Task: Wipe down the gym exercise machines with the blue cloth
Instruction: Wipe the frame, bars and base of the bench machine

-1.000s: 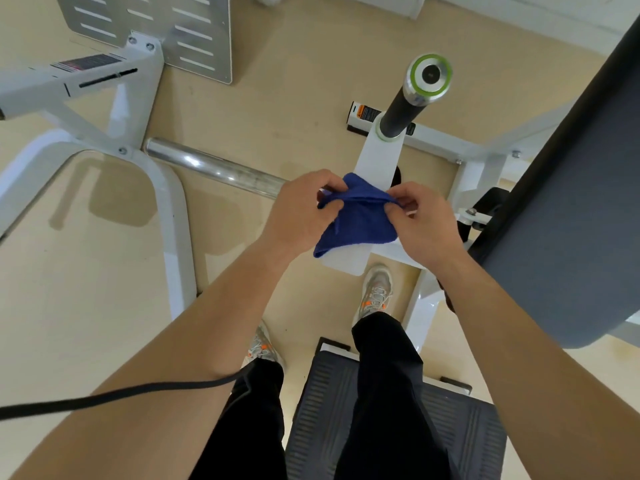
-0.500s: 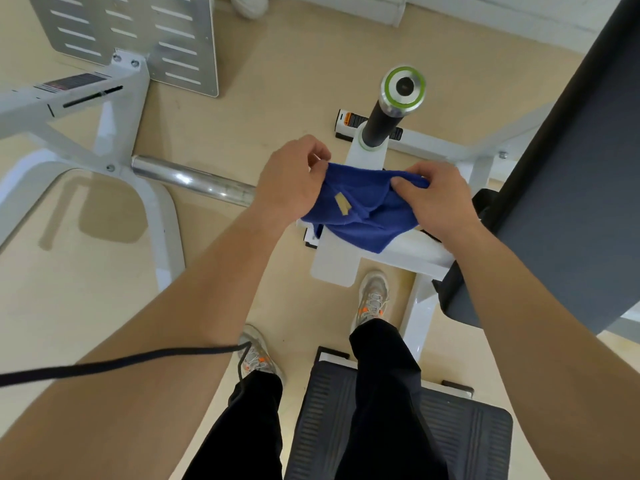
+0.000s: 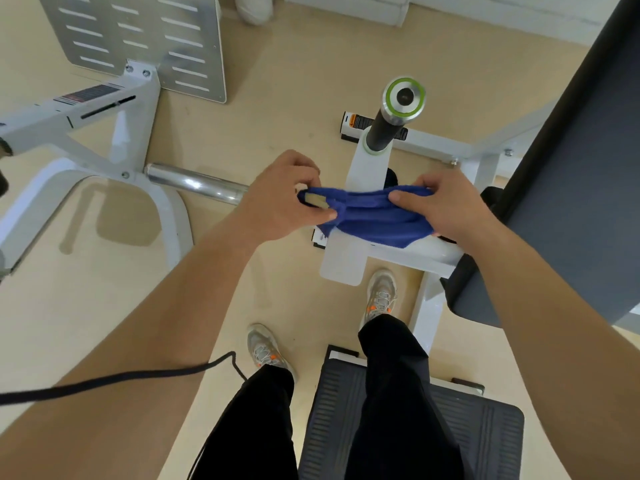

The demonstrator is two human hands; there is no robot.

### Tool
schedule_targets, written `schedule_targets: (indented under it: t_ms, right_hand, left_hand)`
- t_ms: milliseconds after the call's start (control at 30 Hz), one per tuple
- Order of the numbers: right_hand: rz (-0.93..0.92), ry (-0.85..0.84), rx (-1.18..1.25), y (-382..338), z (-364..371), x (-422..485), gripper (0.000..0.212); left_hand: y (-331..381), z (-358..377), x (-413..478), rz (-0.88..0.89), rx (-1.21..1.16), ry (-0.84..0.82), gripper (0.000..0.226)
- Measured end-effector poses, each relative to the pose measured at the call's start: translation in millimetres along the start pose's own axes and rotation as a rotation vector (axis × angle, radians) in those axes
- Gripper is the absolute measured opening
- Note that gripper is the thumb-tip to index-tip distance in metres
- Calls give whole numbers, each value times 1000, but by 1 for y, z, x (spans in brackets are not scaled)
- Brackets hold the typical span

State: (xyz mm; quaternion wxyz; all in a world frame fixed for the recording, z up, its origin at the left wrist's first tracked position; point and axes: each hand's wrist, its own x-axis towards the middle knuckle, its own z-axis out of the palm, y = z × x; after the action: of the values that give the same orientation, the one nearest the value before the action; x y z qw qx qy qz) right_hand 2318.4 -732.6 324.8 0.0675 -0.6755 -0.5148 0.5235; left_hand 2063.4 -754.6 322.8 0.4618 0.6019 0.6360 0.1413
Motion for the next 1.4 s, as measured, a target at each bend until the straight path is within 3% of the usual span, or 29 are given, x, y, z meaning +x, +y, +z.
schedule_targets:
  t_ms: [100, 200, 267, 400, 467, 567, 700, 800, 867, 933, 1000, 1067, 1133, 1233, 1400]
  right_hand:
    - [-2, -145, 47, 1, -15, -13, 27]
    - [-27, -35, 3, 10, -17, -6, 31]
    - [-34, 103, -36, 19, -10, 5, 33]
    - [14, 240, -80, 28, 12, 18, 24]
    - [27, 234, -29, 30, 22, 19, 22]
    - [13, 254, 76, 33, 28, 15, 25]
    - [16, 325, 42, 39, 23, 12, 20]
    - [65, 382, -66, 43, 17, 16, 16]
    - [123, 420, -100, 45, 14, 18, 17]
    - [194, 467, -185, 44, 16, 18, 36]
    - [178, 524, -211, 39, 26, 13, 50]
    - [59, 458, -13, 31, 46, 9, 40]
    - [-7, 264, 272, 24, 72, 7, 32]
    - [37, 166, 470, 19, 101, 16, 27]
    - [2, 215, 548, 21, 111, 44, 35]
  left_hand:
    - [9, -25, -2, -109, -204, -156, 24]
    - [2, -24, 6, -225, -370, -288, 29]
    - [-10, -10, 16, -312, -333, -163, 27]
    - [-16, 26, 17, -427, -157, 337, 21]
    - [-4, 49, 10, -349, -269, 288, 29]
    - [7, 76, 4, -275, -247, 133, 41]
    - [-4, 70, 11, -275, -260, 157, 26]
    - [-19, 51, 11, -280, -243, 277, 14]
    - [-29, 38, 9, -378, -198, 376, 25]
    - [-35, 33, 10, -411, 13, 443, 41]
    - [-24, 43, 12, -337, 53, 442, 44]
    - [-2, 68, 15, -307, -73, 300, 41]
    - [15, 93, 17, -349, -196, 159, 34]
    - [15, 110, 24, -341, -180, 191, 25]
    - [10, 111, 45, -254, -120, 228, 20]
